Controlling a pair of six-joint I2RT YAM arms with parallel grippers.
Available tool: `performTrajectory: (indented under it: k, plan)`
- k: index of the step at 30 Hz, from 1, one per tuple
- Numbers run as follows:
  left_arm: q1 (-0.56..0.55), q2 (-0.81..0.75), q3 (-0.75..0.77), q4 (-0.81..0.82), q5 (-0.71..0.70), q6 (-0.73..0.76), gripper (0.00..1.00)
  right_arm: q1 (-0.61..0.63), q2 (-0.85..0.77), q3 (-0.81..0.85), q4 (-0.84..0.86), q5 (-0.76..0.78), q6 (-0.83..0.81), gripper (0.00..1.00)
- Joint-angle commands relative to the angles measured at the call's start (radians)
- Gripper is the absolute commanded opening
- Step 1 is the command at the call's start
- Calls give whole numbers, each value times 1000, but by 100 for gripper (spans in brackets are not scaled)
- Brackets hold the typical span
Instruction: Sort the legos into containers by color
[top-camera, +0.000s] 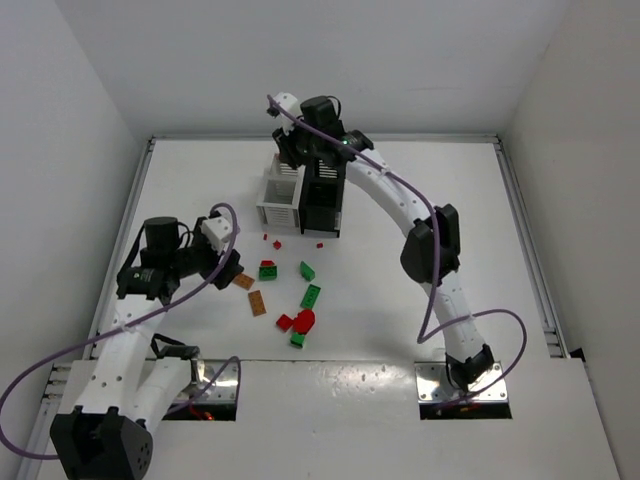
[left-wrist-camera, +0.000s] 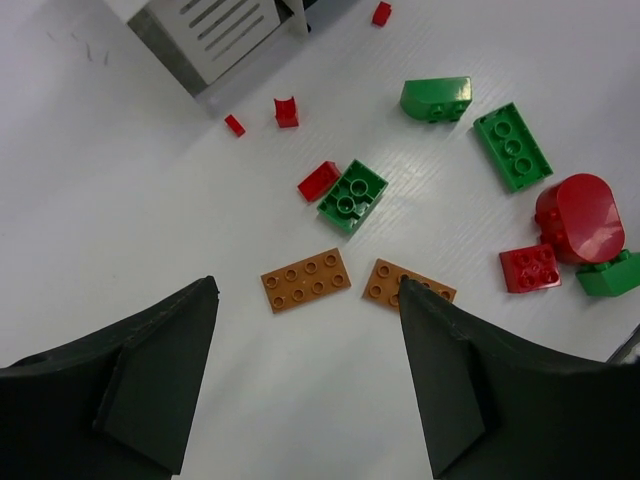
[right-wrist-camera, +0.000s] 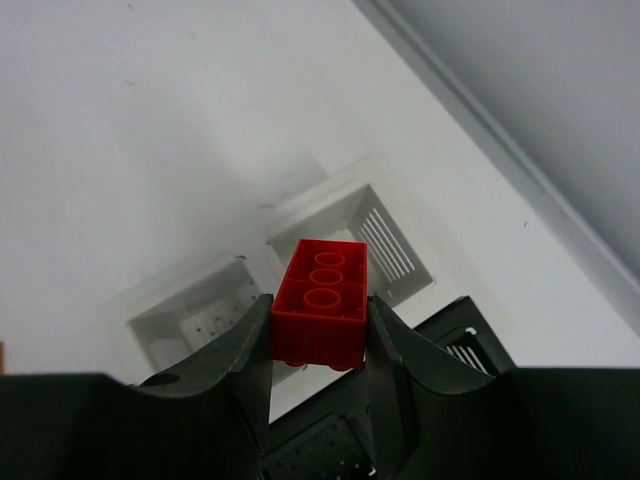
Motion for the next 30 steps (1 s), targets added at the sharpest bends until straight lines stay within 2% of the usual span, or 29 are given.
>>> performTrajectory:
  k: [1, 7, 8, 12, 13, 16, 17, 22, 28, 30]
  plan:
    - [-17, -5, 8, -12, -24, 49, 79, -12, 80, 59, 15, 30, 47, 0]
    - [-36, 37, 28, -12, -35, 39, 79, -25, 125, 97, 33, 30, 56, 0]
    - [-50, 47, 37, -12, -35, 39, 79, -34, 136, 97, 33, 30, 56, 3]
    - [-125, 139, 69, -48, -57, 29, 79, -34, 136, 88, 24, 30, 56, 31]
    - [-146, 159, 69, -48, -70, 29, 79, -34, 124, 88, 24, 30, 67, 45]
    - [-249, 202, 92, -57, -139, 29, 78, -43, 102, 88, 24, 39, 91, 61]
    - [-304, 216, 92, -57, -157, 29, 78, -43, 79, 88, 24, 39, 105, 62]
    - [-433, 271, 101, -16, -283, -7, 75, -75, -46, 62, 1, 30, 169, 65]
    - [-614, 395, 146, -15, -338, -122, 73, -164, -341, -227, -13, 48, 199, 66]
    - [-692, 432, 159, -28, -347, -167, 71, -202, -419, -315, -64, 61, 190, 66]
